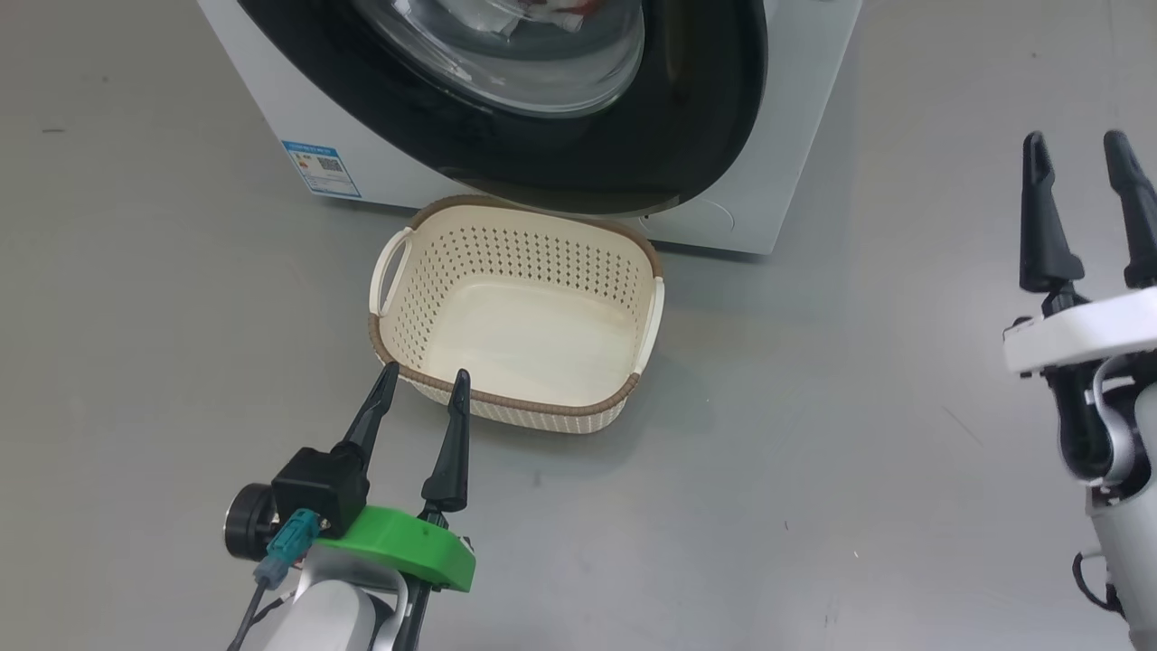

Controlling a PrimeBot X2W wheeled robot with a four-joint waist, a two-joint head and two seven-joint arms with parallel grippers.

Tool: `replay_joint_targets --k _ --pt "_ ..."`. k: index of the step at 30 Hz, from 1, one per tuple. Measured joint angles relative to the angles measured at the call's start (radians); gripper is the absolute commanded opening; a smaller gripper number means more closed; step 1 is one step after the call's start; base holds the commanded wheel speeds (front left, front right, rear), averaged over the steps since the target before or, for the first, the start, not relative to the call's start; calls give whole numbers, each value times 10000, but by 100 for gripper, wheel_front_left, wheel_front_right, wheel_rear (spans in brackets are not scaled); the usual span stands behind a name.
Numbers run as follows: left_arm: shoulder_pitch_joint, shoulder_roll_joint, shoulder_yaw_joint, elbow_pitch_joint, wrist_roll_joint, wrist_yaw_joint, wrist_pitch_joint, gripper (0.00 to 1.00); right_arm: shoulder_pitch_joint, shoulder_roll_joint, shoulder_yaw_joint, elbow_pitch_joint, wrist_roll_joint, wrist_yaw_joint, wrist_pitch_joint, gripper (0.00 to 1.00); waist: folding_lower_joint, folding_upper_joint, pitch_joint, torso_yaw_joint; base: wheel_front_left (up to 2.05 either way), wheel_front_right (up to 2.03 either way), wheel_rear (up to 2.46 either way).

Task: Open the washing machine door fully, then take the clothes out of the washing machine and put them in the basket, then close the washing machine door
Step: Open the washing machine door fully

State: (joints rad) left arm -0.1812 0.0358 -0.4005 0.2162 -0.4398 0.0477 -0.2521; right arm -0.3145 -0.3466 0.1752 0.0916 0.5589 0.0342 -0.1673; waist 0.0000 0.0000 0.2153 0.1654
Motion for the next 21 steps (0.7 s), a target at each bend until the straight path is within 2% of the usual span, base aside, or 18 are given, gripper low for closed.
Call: replay_joint_targets --k 6,21 --pt "-302 0 -184 -90 -15 0 0 100 -1131 -71 -320 -17 757 167 673 100 0 0 468 202 0 0 0" --pt "-948 -6 -539 -274 -297 0 0 100 -3794 219 -1208 915 3074 157 2491 100 0 0 1580 920 0 0 0"
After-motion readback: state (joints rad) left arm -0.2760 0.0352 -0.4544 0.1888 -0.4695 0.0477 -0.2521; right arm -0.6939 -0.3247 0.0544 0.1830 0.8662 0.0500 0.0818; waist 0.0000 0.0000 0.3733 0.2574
